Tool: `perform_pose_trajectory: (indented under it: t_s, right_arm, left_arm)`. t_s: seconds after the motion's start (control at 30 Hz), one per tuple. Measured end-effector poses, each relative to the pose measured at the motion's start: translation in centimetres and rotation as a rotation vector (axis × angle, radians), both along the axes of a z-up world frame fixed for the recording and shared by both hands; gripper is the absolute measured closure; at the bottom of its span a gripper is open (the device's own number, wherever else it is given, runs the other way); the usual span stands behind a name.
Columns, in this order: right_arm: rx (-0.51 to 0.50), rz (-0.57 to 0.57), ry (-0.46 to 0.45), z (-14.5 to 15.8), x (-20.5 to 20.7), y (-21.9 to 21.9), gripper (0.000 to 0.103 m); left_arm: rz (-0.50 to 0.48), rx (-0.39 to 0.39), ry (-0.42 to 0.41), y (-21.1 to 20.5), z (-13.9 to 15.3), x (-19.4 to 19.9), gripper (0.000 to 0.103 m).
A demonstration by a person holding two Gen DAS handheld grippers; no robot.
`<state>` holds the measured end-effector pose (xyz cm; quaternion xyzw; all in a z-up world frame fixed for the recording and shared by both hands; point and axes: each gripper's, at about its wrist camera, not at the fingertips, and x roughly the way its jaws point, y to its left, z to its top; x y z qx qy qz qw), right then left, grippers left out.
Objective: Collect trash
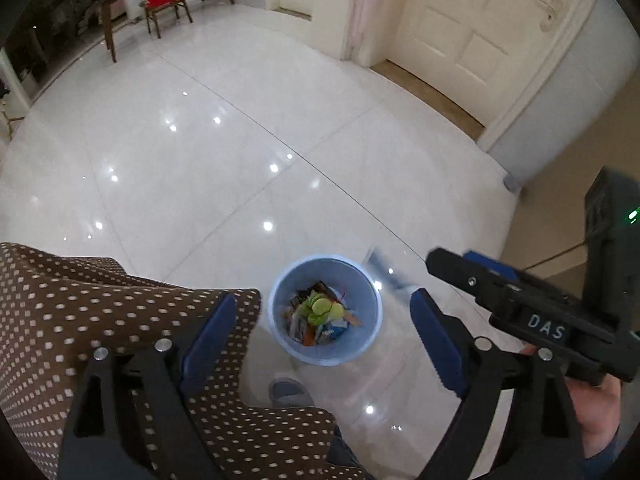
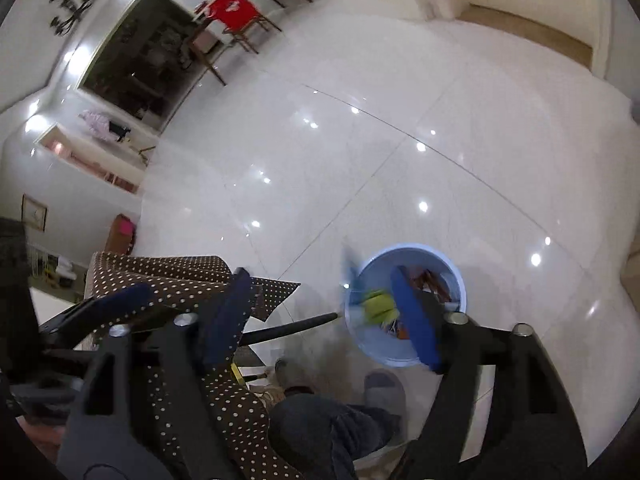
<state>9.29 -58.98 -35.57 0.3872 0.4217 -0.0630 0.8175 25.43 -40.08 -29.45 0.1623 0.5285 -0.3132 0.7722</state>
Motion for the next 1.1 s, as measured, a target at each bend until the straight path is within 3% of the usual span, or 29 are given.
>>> perform_pose_trajectory:
  t_s: [0.03,0.07,0.13,0.27,0.47,0.77,1.1]
  right_arm:
    - [0.005,-0.003,0.005,-0.2,-0.2,0.1,0.027]
    - [0.004,-0.009,0.011,-0.3,-0.4,0.1,0.015]
    - [-0.006,-0.031,0.025,-0.1,-0.8,0.2,0.006]
    - [-0.052,-0.052,0.054,0.9,-1.4,0.8,0.006]
    - [-0.108,-0.051,0.019,4.3,-2.6,2.5,0.006]
    - [-0.209,-0.013,-0.102,13.2,-4.4,7.5,0.006]
    - [-0.389,0.063,-0.253,23.3,-6.4,16.2,0.006]
  left_arm:
    - [0.007,-0.009,-0.011,0.3,0.3,-0.2,0.016]
    - [0.020,-0.019,-0.023,0.7,0.8,-0.2,0.015]
    - [0.040,-0.044,-0.044,2.0,1.7,-0.8,0.015]
    - [0.064,-0.091,-0.100,3.5,4.0,-2.1,0.011]
    - [0.071,-0.157,-0.186,5.9,8.0,-5.1,0.009]
    - [0.117,-0.265,-0.333,11.6,14.1,-9.8,0.006]
    - [0.274,-0.285,-0.489,20.7,19.7,-14.1,0.005]
